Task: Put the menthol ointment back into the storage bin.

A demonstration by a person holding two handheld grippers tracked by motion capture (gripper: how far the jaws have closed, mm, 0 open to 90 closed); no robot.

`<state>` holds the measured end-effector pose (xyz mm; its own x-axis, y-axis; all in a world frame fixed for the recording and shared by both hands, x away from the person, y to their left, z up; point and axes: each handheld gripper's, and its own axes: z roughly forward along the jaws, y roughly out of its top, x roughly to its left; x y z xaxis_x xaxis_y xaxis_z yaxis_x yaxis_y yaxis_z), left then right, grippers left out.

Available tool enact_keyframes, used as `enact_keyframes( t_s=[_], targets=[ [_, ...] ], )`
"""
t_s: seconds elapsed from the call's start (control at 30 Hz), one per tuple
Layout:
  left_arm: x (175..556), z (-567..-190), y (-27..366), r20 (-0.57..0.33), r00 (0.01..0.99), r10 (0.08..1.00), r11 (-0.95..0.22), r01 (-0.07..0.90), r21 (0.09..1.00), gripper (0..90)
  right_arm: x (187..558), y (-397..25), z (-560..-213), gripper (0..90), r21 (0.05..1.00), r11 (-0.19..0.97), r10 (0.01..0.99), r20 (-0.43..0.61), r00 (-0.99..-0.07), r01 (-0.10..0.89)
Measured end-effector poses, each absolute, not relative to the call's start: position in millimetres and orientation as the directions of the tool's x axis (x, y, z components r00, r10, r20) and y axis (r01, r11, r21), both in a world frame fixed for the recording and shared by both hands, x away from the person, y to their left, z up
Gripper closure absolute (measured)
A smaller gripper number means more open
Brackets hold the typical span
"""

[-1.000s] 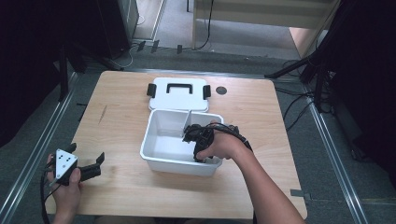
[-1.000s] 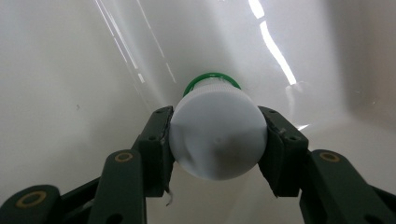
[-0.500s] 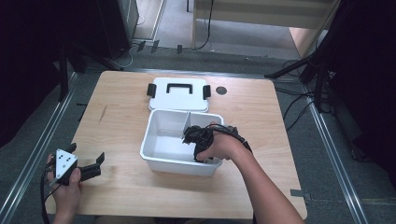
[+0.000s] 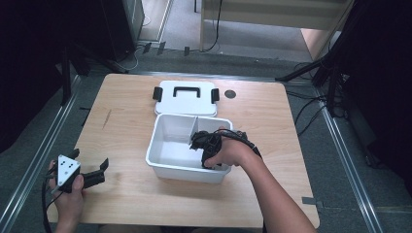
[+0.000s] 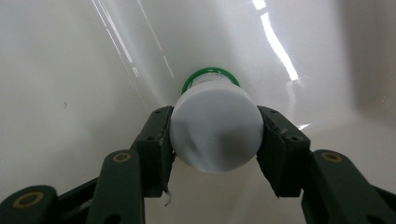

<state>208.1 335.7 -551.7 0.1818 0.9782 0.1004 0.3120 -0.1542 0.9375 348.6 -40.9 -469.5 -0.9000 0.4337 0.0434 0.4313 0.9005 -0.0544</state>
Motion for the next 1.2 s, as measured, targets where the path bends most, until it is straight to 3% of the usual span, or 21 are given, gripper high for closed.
enact_keyframes(
  t_s=[0.7,1.2],
  targets=[
    [207.8,-551.6,336.6,0.096,0.185,0.978,-0.151,0.31,0.939,0.0,347.2,-42.9,-446.5,45.7,-0.023,0.894,0.448,0.037,-0.893,0.447],
    [207.8,-551.7,336.4,0.093,0.184,0.979,-0.148,0.309,0.939,0.0,343.9,-48.9,-404.0,45.4,-0.004,0.893,0.451,0.012,-0.893,0.451]
  ],
)
